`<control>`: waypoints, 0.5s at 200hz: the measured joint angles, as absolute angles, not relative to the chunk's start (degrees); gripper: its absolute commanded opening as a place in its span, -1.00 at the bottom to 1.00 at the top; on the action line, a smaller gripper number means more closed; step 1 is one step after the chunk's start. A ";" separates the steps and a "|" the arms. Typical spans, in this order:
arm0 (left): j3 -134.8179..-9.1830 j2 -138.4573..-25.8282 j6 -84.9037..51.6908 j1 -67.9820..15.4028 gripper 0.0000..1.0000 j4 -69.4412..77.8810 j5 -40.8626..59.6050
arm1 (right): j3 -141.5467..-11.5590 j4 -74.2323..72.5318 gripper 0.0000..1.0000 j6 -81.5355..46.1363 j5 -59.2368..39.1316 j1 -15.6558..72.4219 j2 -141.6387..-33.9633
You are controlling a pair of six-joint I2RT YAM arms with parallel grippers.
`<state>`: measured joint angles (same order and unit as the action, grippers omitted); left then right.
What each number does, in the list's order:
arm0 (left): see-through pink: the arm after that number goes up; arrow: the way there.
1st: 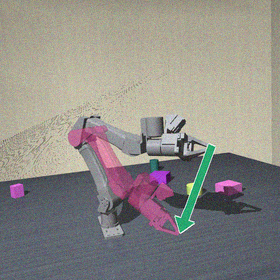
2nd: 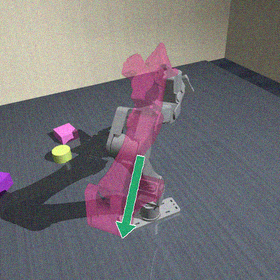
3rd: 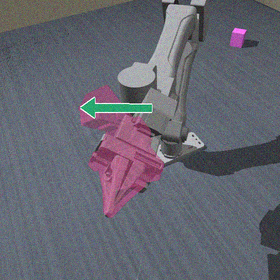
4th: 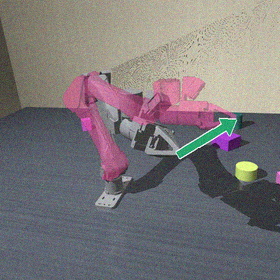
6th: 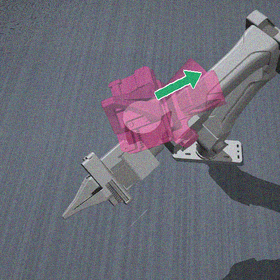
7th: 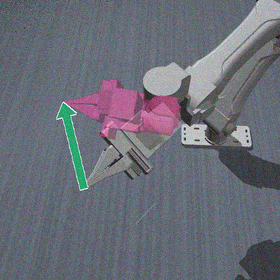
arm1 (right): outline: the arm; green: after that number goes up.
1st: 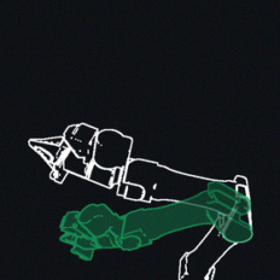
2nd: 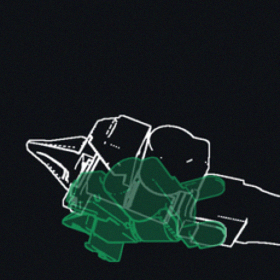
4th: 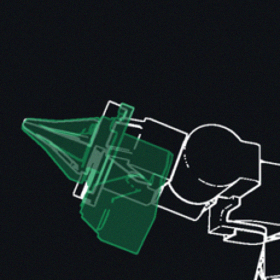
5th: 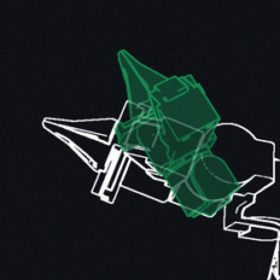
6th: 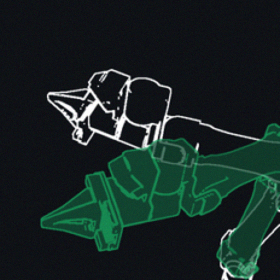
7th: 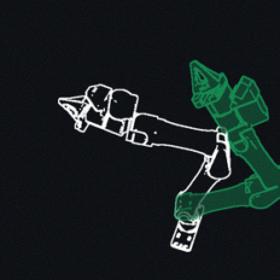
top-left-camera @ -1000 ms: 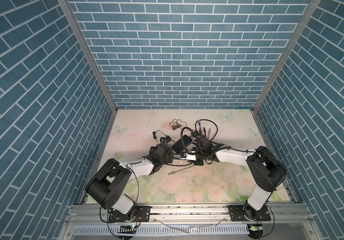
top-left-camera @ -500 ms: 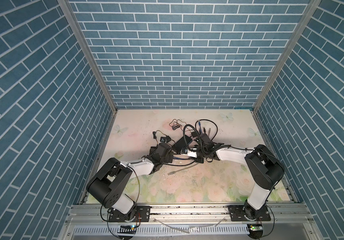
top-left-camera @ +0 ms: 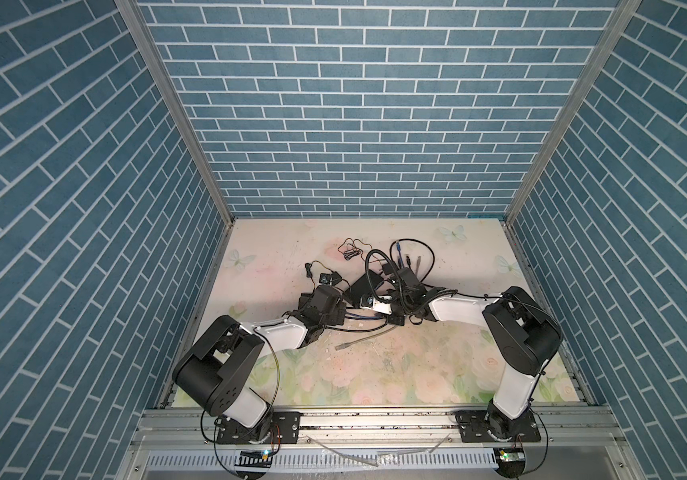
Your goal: Insert the plug into the switch port
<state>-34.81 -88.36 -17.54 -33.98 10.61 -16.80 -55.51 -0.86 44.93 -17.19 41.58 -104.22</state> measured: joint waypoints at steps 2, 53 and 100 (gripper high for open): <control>-34.81 -88.36 -17.54 -33.95 0.99 10.61 -16.80 | -55.48 -0.86 -0.46 44.97 -17.34 41.58 -104.22; -34.81 -88.36 -17.54 -33.87 0.99 10.59 -16.73 | -55.42 -0.86 -0.46 45.34 -18.70 42.57 -104.22; -34.79 -88.36 -17.54 -33.87 0.99 10.61 -16.75 | -55.42 -0.86 -0.43 45.34 -20.62 43.22 -104.22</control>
<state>-34.79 -88.36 -17.54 -33.87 10.61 -16.75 -55.42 -0.86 45.34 -20.62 43.22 -104.22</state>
